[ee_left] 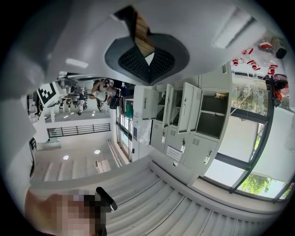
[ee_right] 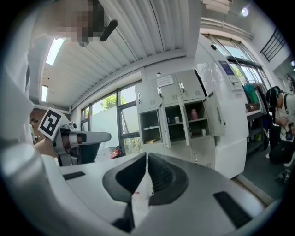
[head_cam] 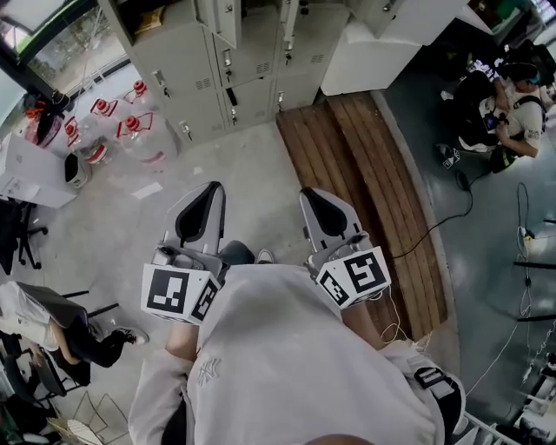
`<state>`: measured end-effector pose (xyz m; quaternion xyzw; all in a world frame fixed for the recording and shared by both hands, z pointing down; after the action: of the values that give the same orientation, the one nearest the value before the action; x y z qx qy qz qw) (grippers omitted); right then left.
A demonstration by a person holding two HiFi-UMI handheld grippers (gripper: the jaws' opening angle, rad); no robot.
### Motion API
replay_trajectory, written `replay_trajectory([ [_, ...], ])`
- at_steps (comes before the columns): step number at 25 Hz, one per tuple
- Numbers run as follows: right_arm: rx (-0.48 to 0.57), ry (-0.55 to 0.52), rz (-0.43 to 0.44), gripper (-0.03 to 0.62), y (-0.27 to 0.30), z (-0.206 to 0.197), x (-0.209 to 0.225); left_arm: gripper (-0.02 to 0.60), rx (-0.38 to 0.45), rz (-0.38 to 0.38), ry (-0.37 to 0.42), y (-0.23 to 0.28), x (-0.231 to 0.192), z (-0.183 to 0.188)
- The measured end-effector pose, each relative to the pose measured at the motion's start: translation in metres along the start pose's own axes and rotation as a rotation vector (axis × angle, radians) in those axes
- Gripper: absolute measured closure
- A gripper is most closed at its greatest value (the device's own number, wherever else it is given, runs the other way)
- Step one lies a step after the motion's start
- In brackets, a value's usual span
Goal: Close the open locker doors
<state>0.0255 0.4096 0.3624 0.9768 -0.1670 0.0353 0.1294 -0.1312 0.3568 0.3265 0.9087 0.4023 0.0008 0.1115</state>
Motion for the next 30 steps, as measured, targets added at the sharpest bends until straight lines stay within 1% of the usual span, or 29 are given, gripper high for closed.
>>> replay_trajectory([
  [4, -0.014, 0.019, -0.028, 0.576, -0.005, -0.002, 0.002, 0.574, -0.005, -0.037, -0.002, 0.008, 0.004, 0.005],
  [8, -0.008, 0.044, -0.14, 0.576, -0.006, -0.002, 0.028, 0.574, -0.006, -0.155, -0.003, 0.051, 0.009, 0.008],
  [11, -0.019, 0.06, -0.215, 0.576, -0.006, -0.001, 0.041, 0.574, -0.029, -0.241, -0.005, 0.075, 0.014, 0.007],
  [13, -0.017, 0.074, -0.262, 0.576, -0.005, 0.0, 0.047, 0.574, -0.043, -0.296, 0.008, 0.088, 0.017, 0.009],
  [15, -0.006, 0.087, -0.303, 0.576, -0.001, 0.003, 0.053, 0.574, -0.036, -0.339, 0.029, 0.1, 0.014, 0.016],
  [17, 0.012, 0.095, -0.328, 0.576, 0.01, 0.008, 0.056, 0.574, -0.021, -0.361, 0.05, 0.108, 0.004, 0.026],
  [20, 0.041, 0.096, -0.33, 0.576, 0.039, 0.02, 0.054, 0.574, -0.011, -0.355, 0.071, 0.114, -0.024, 0.037],
  [24, 0.07, 0.081, -0.275, 0.576, 0.093, 0.04, 0.04, 0.574, 0.004, -0.291, 0.08, 0.116, -0.081, 0.052],
  [27, 0.055, 0.05, -0.242, 0.576, 0.127, 0.047, 0.028, 0.574, 0.001, -0.246, 0.059, 0.117, -0.116, 0.053],
  [30, 0.016, 0.013, -0.22, 0.576, 0.154, 0.046, 0.024, 0.574, -0.015, -0.213, 0.03, 0.124, -0.138, 0.048],
])
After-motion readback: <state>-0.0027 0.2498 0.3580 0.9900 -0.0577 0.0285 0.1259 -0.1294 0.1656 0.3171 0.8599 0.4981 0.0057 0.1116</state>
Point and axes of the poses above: the fingertips, and each gripper's own axes: y forward along the fingers, x to its right, z out of its top, the point moved 3 cm from there along -y, backward along the fingers, and after that the axes turned 9 degrees about -x, right-handed, at the moved point
